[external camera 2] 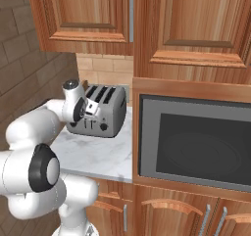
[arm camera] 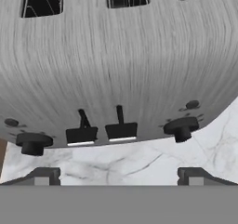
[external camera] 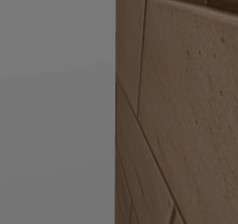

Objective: Start the toaster. Once the lever pops up, take the bread to the plate on the dining counter.

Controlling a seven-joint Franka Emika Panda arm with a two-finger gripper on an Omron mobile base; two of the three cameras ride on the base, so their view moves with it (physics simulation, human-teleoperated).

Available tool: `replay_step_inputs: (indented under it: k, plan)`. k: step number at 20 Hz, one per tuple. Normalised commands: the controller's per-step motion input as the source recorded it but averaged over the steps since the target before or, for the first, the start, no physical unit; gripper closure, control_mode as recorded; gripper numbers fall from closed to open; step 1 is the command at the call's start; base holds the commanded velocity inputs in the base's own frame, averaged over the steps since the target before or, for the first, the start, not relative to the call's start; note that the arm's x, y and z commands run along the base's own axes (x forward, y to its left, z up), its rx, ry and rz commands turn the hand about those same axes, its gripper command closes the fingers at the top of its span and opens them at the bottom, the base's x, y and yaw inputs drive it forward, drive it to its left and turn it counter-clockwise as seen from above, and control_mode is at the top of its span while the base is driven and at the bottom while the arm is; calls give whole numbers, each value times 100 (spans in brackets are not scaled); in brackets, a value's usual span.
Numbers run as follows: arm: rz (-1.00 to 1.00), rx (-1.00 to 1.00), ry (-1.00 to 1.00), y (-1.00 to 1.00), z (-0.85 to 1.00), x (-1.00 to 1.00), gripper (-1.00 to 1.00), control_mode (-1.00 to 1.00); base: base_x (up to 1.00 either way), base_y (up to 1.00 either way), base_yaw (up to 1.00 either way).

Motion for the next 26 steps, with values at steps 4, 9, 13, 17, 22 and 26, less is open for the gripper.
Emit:
replay_step_inputs:
  k: [4,9,13,17,22,26]
  plan:
    - [0,0,0,0,-9,16,-100,-100,0,0,0]
    - [0,0,0,0,-7,15,-100,-100,0,0,0]
    - [0,0,0,0,-8,1,-100,-100,0,0,0]
    - [0,0,0,0,-7,7,-100,-100,0,0,0]
    - [0,0,0,0,-1,11,-100,-100,0,0,0]
    - [0,0,0,0,-5,2,-100,-100,0,0,0]
